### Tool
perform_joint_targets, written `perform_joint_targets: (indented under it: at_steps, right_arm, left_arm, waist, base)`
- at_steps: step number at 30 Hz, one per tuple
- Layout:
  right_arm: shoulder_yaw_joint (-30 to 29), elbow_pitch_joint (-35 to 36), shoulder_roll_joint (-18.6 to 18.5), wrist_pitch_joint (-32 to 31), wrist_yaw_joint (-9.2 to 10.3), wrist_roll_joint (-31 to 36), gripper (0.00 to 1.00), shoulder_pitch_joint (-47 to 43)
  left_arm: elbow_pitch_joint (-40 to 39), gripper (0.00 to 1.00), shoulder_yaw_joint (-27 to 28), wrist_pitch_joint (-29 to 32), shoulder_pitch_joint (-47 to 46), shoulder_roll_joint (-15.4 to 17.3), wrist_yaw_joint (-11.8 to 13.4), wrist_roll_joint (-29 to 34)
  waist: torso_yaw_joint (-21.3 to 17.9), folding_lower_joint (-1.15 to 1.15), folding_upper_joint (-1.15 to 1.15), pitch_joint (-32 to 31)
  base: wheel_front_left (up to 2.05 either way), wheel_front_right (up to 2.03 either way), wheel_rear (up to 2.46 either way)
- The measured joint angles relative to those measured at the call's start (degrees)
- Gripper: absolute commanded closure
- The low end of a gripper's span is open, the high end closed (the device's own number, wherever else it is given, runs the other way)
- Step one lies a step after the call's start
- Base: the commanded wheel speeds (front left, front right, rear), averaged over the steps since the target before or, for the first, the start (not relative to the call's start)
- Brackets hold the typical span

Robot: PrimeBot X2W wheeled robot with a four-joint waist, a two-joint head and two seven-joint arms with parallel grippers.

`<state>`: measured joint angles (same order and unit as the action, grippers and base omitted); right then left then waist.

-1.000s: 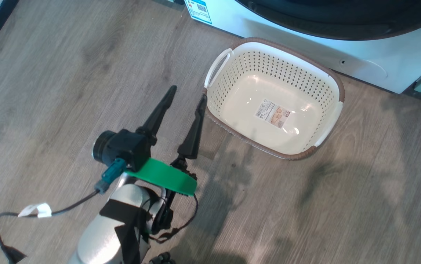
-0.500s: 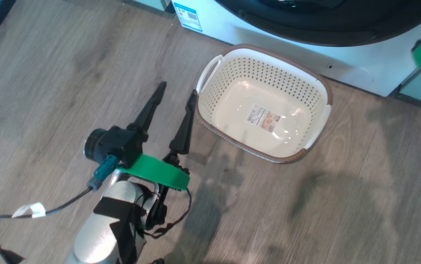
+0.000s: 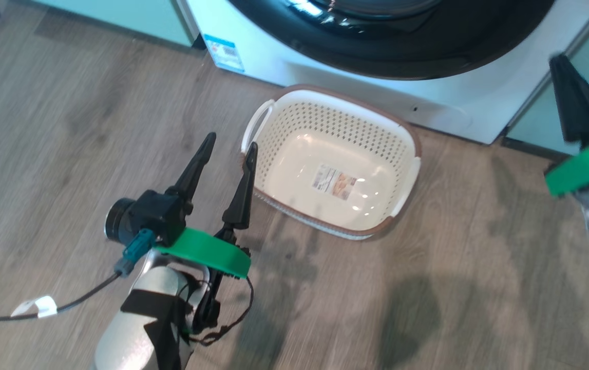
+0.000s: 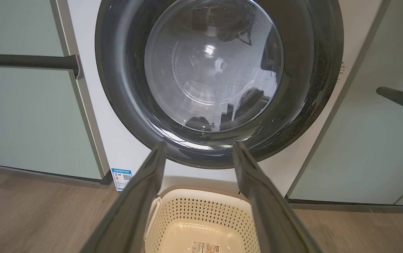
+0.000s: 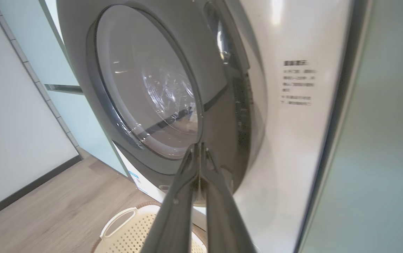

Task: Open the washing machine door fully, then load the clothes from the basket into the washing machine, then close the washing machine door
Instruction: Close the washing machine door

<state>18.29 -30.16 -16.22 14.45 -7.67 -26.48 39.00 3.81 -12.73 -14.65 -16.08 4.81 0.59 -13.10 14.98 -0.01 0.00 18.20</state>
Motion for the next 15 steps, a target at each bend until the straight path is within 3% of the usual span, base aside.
perform_joint_targets:
  at_steps: [1,3,4,5,8,15]
  right_arm:
    - [-1.45,1.22,0.09,0.0,0.0,0.7,0.82,-1.93]
    - [-4.09,3.9,0.63,-0.01,0.0,1.98,0.76,-5.87]
    - [-5.38,5.11,1.05,-0.01,0.0,2.75,0.65,-7.81]
    - [-5.38,5.11,1.05,-0.01,0.0,2.75,0.38,-7.81]
    - [-9.17,8.53,2.9,-0.71,0.0,4.86,0.03,-13.45]
    - [-15.45,15.62,7.25,-3.59,0.0,9.1,0.0,-24.02]
  left_arm:
    - [0.23,0.0,0.0,0.0,0.18,0.09,-0.01,0.0]
    - [0.64,0.0,-0.01,0.0,0.7,0.33,-0.02,0.0]
    - [0.83,0.0,0.0,0.0,1.01,0.49,-0.12,-0.01]
    - [0.83,0.0,0.0,0.0,1.01,0.49,-0.12,-0.01]
    - [1.1,0.0,0.0,0.02,1.92,1.19,-0.44,-0.01]
    - [1.16,0.0,0.37,1.55,5.01,2.59,-0.38,-0.03]
  waist:
    - [-0.32,0.0,0.0,-0.41]
    - [-0.98,0.0,0.0,-1.26]
    - [-1.3,0.0,0.0,-1.69]
    - [-1.3,0.0,0.0,-1.69]
    - [-2.18,0.0,0.0,-3.14]
    - [-4.87,0.0,0.0,-6.38]
  base:
    - [0.0,0.0,0.0]
    - [0.0,0.0,0.0]
    - [0.0,0.0,0.0]
    - [0.0,0.0,0.0]
    - [0.0,0.0,0.0]
    - [0.0,0.0,0.0]
